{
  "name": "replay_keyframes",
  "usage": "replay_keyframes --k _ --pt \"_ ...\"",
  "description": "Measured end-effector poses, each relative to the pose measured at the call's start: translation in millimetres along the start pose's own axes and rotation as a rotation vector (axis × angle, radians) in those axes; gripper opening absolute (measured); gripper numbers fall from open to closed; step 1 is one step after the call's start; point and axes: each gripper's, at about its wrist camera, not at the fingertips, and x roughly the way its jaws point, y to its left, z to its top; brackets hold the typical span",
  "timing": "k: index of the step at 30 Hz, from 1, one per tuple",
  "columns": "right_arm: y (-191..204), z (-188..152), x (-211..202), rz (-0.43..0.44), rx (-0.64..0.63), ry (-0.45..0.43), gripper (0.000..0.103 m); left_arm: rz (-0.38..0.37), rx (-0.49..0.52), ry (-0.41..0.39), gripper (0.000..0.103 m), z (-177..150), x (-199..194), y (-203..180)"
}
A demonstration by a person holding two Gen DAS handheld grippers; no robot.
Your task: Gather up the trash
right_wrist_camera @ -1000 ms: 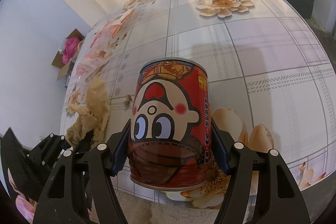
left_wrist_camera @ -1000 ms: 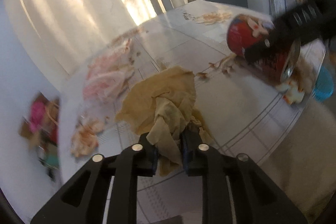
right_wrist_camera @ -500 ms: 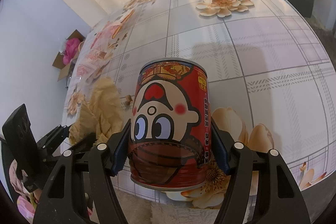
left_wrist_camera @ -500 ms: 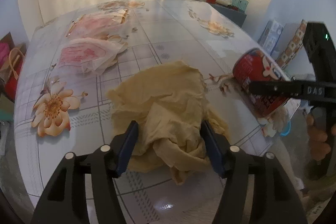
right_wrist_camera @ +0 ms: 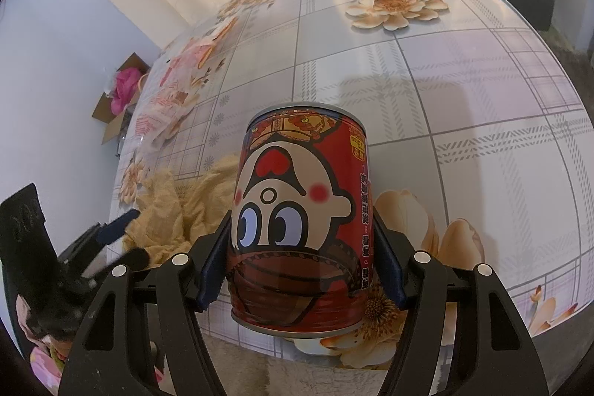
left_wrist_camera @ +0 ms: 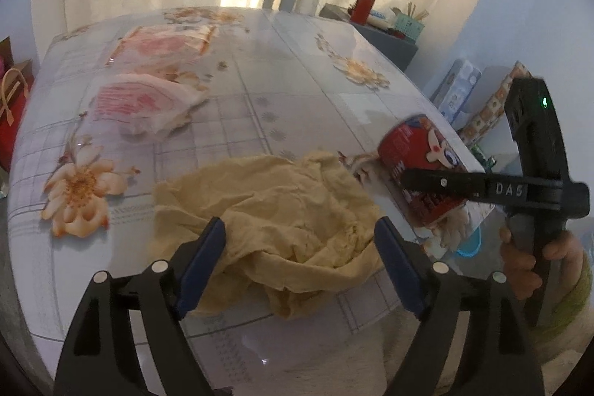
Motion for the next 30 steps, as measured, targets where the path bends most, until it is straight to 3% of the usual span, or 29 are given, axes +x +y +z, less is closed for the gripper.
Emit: replay_keyframes --k 8,18,21,30 --pt "0 0 0 -0.002 0.001 -0.002 0.063 0.072 0.058 0.039 0.087 -10 25 -24" --pt "0 1 1 -0.001 0.009 -0.008 0.063 0.183 0.136 0.026 0.085 -15 38 -36" --pt "-3 0 -1 -0.002 0.017 -0.012 0.062 0.208 0.146 0.015 0.076 -17 37 -37" --pt "-10 -7 -9 -0.014 0.041 -0.024 0.062 0.208 0.111 -0.007 0.028 -14 30 -30"
